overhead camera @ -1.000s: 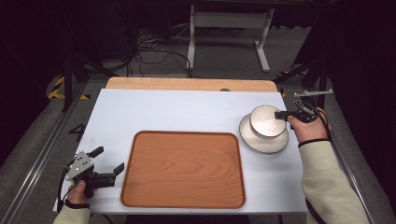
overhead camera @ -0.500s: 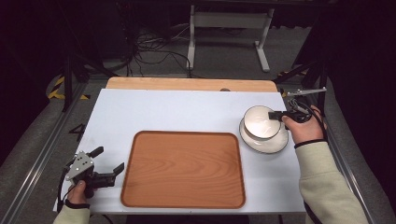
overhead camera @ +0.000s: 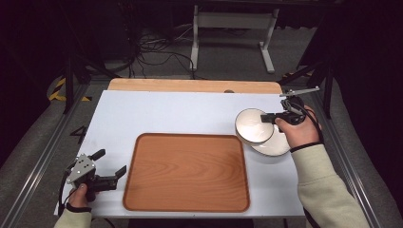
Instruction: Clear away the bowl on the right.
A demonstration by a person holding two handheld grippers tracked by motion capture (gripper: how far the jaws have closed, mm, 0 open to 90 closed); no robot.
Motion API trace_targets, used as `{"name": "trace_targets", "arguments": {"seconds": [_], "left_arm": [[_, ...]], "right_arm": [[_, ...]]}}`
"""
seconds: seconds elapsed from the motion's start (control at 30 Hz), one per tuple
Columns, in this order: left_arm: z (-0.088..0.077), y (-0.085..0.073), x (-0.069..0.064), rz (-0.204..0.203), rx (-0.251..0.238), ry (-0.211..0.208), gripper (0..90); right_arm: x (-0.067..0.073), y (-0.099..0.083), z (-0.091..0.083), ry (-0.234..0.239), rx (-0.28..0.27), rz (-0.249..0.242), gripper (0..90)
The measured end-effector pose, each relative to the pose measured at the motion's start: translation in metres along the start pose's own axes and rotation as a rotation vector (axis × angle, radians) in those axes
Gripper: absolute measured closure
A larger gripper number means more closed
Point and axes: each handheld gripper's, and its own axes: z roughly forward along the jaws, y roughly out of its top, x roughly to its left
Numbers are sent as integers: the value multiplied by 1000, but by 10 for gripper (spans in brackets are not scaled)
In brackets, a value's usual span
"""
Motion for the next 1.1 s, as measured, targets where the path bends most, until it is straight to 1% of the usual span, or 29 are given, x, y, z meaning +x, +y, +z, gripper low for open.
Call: {"name": "trace_targets", "arguments": {"seconds": [0.17, 0.37, 0.77, 0.93, 1.1], "left_arm": [[0, 0, 0, 0, 0, 0, 4], [0, 0, 0, 0, 0, -1, 4], [0, 0, 0, 1, -2, -3, 4], [0, 0, 0, 1, 2, -4, 5], [0, 0, 0, 4, 1, -2, 4]], "right_arm": [[17, 5, 3, 31, 11, -22, 814], [35, 10, 8, 48, 27, -59, 814], [73, 16, 19, 120, 45, -110, 814], [86, 18, 24, 138, 52, -129, 814], [101, 21, 30, 166, 62, -146, 814]]}}
